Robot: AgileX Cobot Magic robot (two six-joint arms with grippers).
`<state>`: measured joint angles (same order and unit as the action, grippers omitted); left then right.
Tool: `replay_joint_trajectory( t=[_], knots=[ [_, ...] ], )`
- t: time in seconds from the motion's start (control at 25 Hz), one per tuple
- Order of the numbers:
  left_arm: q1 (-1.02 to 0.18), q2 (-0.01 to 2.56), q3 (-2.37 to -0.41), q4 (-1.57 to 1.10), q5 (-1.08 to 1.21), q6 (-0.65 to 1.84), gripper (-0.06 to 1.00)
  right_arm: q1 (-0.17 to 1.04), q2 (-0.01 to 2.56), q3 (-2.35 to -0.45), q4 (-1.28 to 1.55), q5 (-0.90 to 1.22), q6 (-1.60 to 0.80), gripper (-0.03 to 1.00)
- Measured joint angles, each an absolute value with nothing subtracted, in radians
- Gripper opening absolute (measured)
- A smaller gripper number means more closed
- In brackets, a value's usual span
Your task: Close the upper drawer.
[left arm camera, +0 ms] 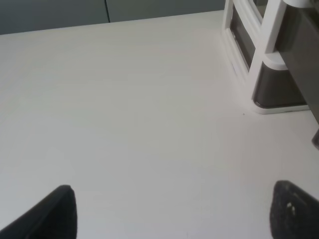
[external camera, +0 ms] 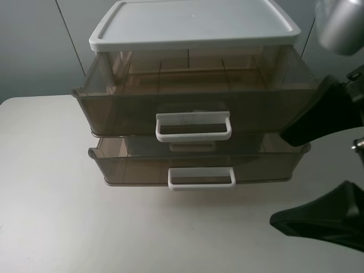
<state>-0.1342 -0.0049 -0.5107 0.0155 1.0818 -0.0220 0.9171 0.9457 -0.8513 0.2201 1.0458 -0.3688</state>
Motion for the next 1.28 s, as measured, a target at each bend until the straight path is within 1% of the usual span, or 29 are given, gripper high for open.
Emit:
replay_joint_trajectory(
  t=[0.08, 0.16, 0.44, 0.64, 1.28],
  knots=[
    [-0.134, -0.005, -0.511, 0.016, 1.082, -0.022, 0.74, 0.969, 1.002, -0.851, 0.225, 1.002, -0.385, 0.70],
    [-0.134, -0.005, -0.511, 0.016, 1.082, -0.022, 0.74, 0.989, 1.058, -0.851, 0.240, 0.968, -0.410, 0.70],
    [-0.134, -0.005, -0.511, 0.016, 1.082, -0.022, 0.74, 0.996, 1.218, -0.853, 0.307, 0.882, -0.533, 0.70],
    [-0.134, -0.005, -0.511, 0.016, 1.082, -0.022, 0.74, 0.996, 1.273, -0.869, 0.309, 0.804, -0.565, 0.70],
    [-0.134, -0.005, -0.511, 0.016, 1.082, -0.022, 0.74, 0.996, 1.327, -0.886, 0.270, 0.734, -0.606, 0.70]
  ],
)
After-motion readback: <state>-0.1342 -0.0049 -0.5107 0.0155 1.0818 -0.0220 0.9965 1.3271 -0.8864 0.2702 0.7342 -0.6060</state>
